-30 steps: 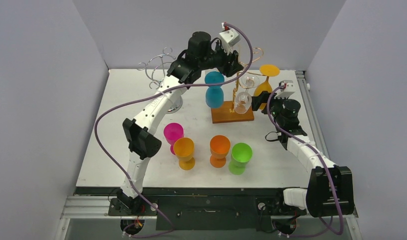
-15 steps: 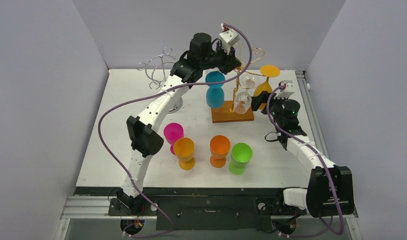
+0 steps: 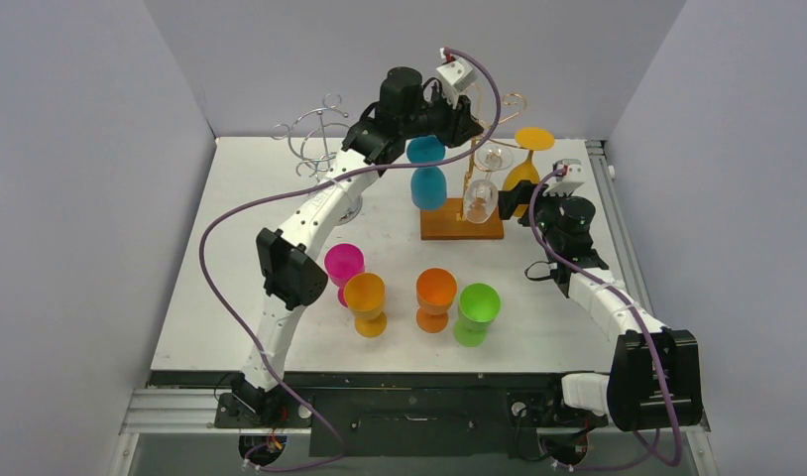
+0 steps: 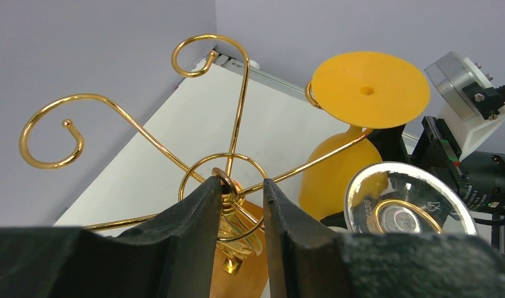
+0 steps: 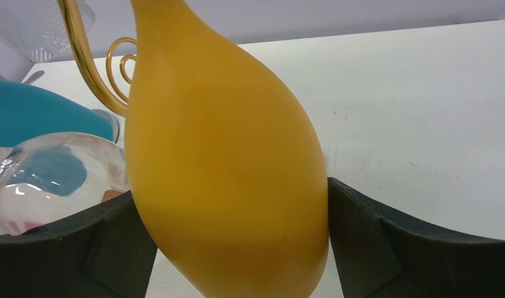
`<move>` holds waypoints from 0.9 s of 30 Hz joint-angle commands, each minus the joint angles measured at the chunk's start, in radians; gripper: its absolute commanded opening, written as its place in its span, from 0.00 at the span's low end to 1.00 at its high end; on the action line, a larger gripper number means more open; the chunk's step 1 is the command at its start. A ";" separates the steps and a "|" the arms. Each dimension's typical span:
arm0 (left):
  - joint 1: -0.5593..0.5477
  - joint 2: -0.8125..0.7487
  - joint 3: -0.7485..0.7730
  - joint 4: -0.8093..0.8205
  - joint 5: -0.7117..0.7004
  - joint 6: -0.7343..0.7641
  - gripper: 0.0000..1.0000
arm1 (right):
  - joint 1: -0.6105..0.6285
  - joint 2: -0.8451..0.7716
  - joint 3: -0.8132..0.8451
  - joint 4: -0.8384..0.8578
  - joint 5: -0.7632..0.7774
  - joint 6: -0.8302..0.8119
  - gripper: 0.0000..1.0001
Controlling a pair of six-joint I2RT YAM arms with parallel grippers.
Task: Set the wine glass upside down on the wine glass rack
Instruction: Turn the wine glass upside down at the wine rack.
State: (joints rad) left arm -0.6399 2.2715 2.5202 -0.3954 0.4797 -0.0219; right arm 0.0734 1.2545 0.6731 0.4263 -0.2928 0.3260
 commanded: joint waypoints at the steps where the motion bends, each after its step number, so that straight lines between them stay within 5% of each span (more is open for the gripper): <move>1: -0.011 0.032 0.037 0.027 0.028 -0.035 0.25 | 0.002 0.007 0.001 -0.133 -0.002 0.002 0.84; 6: 0.008 0.049 0.048 0.086 -0.024 -0.072 0.00 | 0.002 0.003 0.005 -0.155 -0.003 -0.016 0.84; 27: 0.016 0.082 0.061 0.055 -0.146 0.057 0.00 | -0.006 -0.009 -0.027 -0.400 0.028 -0.029 0.84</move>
State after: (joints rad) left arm -0.6323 2.3249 2.5557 -0.3176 0.3889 -0.0288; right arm 0.0715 1.2602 0.6586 0.1513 -0.2840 0.2989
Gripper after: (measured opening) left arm 0.024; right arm 0.845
